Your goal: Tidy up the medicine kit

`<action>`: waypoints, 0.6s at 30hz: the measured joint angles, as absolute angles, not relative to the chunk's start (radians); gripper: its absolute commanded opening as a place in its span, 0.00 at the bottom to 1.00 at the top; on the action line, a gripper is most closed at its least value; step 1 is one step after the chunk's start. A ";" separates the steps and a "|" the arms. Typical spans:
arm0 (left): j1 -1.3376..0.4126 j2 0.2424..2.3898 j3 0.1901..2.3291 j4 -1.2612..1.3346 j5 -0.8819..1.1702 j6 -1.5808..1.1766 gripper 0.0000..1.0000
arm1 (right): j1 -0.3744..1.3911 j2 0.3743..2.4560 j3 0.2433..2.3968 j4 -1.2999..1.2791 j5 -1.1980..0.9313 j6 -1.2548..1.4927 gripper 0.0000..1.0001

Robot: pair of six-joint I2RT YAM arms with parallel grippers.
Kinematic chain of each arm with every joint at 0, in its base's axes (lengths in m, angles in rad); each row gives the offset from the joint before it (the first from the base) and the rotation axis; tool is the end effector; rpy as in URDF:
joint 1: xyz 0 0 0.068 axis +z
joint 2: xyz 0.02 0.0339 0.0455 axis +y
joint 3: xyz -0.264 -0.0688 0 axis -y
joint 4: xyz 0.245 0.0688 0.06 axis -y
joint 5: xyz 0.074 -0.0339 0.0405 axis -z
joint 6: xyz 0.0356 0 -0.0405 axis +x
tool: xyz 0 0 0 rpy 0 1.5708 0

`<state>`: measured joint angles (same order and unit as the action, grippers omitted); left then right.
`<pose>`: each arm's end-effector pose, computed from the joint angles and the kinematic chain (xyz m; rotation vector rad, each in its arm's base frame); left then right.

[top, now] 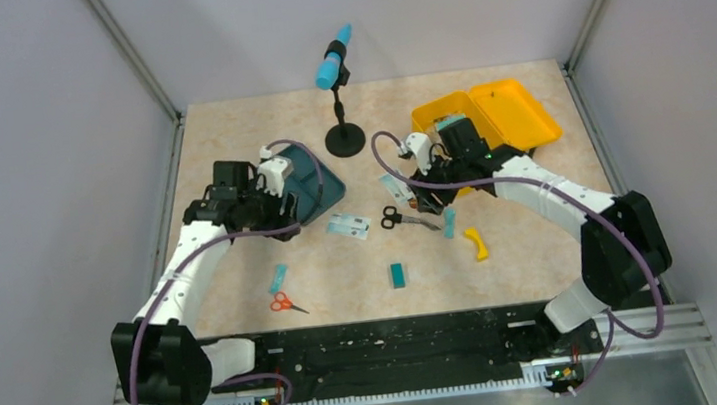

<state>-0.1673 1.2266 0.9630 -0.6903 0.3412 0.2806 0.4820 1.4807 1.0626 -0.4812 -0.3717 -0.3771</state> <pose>0.2399 -0.0526 0.2684 0.6843 2.3905 -0.3822 0.2697 0.1557 0.2479 -1.1645 2.1568 0.5040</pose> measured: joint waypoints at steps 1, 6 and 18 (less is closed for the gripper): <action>-0.145 1.229 0.963 -0.690 0.332 0.247 0.69 | 0.485 1.510 1.085 -0.474 -0.371 -0.373 0.54; -0.042 1.276 0.980 -0.710 0.323 0.104 0.69 | 0.493 1.668 1.227 -0.433 -0.381 -0.330 0.54; 0.120 1.297 1.018 -0.739 0.289 -0.020 0.68 | 0.522 1.783 1.391 -0.373 -0.307 -0.217 0.57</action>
<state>0.1204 1.2968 1.0183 -0.7395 0.2893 -0.0204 0.5217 1.7832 1.3914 -0.3729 -0.3073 -0.2169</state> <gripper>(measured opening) 0.688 0.565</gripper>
